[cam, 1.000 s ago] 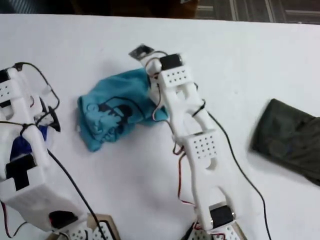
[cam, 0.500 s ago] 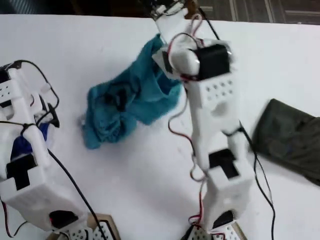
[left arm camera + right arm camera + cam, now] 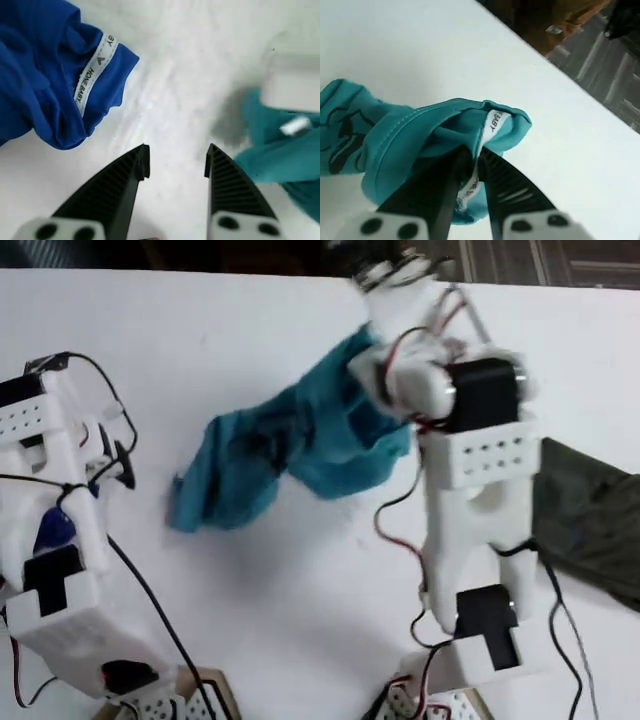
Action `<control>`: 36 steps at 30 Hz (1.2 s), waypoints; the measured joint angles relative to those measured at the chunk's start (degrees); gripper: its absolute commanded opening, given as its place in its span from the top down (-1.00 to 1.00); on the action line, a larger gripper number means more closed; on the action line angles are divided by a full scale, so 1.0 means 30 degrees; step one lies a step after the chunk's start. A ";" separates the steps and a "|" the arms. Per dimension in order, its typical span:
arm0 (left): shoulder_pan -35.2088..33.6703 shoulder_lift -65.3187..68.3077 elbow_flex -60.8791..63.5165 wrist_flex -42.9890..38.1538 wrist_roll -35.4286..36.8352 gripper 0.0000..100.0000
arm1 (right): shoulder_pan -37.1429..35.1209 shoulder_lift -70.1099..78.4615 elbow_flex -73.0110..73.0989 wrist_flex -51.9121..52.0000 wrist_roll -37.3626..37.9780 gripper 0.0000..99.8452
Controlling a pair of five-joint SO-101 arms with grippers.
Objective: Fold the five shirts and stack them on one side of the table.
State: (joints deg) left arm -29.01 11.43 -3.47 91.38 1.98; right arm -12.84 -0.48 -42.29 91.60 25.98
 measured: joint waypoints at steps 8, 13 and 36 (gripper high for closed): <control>0.1084 0.0000 0.0117 -0.1729 -0.1172 0.60 | 0.0088 -0.0527 -0.0293 0.1729 0.0000 0.96; 0.3429 0.1788 -0.1084 -0.2110 -0.0908 0.59 | -0.0205 -0.0527 -0.0293 0.2520 0.0000 0.96; 0.8293 1.4388 -1.5678 0.3399 0.3399 0.94 | -0.0234 -0.0527 0.1553 0.2842 0.0000 0.96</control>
State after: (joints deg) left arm -4.13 54.59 -50.51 101.58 12.18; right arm -13.54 -2.07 -37.63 100.13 25.98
